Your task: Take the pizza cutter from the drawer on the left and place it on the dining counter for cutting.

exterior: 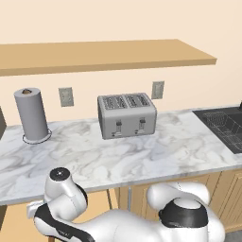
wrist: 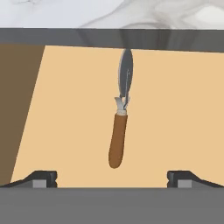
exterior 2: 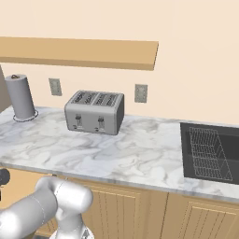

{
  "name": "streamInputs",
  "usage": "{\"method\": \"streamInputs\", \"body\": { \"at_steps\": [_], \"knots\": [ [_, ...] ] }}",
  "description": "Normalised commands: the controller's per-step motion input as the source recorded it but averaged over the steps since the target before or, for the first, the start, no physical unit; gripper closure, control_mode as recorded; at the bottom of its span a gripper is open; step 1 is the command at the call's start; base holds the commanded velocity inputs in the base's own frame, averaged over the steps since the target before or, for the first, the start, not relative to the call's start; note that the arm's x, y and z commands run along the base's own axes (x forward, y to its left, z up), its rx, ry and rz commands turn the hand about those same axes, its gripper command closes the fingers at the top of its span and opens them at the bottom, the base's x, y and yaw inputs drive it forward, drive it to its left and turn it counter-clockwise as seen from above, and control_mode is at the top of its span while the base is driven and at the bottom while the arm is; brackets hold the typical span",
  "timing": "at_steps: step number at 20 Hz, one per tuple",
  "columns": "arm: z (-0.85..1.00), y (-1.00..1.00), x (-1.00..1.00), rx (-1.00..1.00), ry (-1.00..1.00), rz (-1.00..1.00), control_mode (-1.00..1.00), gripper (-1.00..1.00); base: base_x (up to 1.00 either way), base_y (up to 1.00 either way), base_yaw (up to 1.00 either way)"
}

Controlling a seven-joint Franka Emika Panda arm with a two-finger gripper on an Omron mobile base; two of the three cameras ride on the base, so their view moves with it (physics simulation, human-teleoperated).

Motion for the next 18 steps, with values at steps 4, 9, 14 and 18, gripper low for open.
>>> {"method": "streamInputs", "body": {
  "at_steps": [4, 9, 14, 18],
  "knots": [
    [-0.04, 0.01, 0.02, 0.0, 0.0, 0.0, -1.0, -1.0, 0.0, 0.0, 0.0],
    [-0.05, 0.07, 0.0, 0.0, 0.0, 0.0, -1.0, -1.0, 0.0, 0.0, 0.0],
    [0.0, 0.01, 0.05, 0.0, 0.0, 0.0, -1.0, -1.0, 0.0, 0.0, 0.0],
    [-0.06, 0.0, 0.04, 0.0, 0.01, 0.0, -1.0, -1.0, 0.0, 0.0, 0.0]
  ]
}}
